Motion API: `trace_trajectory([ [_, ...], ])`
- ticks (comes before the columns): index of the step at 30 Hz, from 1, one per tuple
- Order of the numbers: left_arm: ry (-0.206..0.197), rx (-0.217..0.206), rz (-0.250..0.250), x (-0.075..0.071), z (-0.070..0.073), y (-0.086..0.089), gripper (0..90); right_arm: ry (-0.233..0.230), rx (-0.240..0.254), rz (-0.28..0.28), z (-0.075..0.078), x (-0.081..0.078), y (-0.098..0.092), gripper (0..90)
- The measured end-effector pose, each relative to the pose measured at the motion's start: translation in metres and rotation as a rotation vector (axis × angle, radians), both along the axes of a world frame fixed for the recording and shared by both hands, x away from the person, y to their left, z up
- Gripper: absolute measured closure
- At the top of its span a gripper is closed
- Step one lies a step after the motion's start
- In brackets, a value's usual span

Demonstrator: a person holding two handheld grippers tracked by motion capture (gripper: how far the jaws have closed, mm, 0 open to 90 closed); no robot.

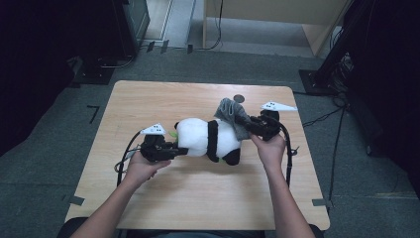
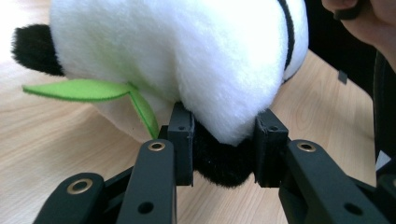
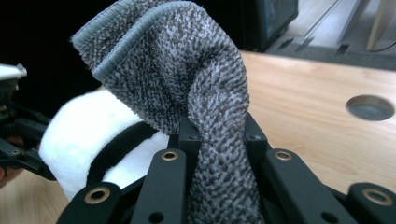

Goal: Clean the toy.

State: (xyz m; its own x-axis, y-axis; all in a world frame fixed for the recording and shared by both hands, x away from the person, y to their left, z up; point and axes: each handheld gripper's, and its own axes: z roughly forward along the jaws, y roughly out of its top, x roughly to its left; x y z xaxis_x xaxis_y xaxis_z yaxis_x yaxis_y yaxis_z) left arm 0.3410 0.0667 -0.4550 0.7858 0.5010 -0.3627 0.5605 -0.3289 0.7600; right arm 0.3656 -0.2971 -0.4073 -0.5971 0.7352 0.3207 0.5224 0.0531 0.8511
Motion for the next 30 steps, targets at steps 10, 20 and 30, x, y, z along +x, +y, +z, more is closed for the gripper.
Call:
trace_trajectory([
  [10, -0.049, 0.084, 0.007, 0.003, -0.014, -0.003, 58.1, 0.084, -0.099, 0.041, -0.015, 0.019, 0.010, 78.0],
  [20, -0.084, 0.101, -0.011, 0.004, -0.013, 0.003, 43.0, 0.070, -0.138, 0.015, -0.016, 0.021, 0.011, 78.1],
  [30, -0.154, 0.015, -0.016, 0.010, 0.005, 0.032, 38.3, 0.072, -0.134, 0.023, -0.016, 0.020, 0.011, 78.0],
])
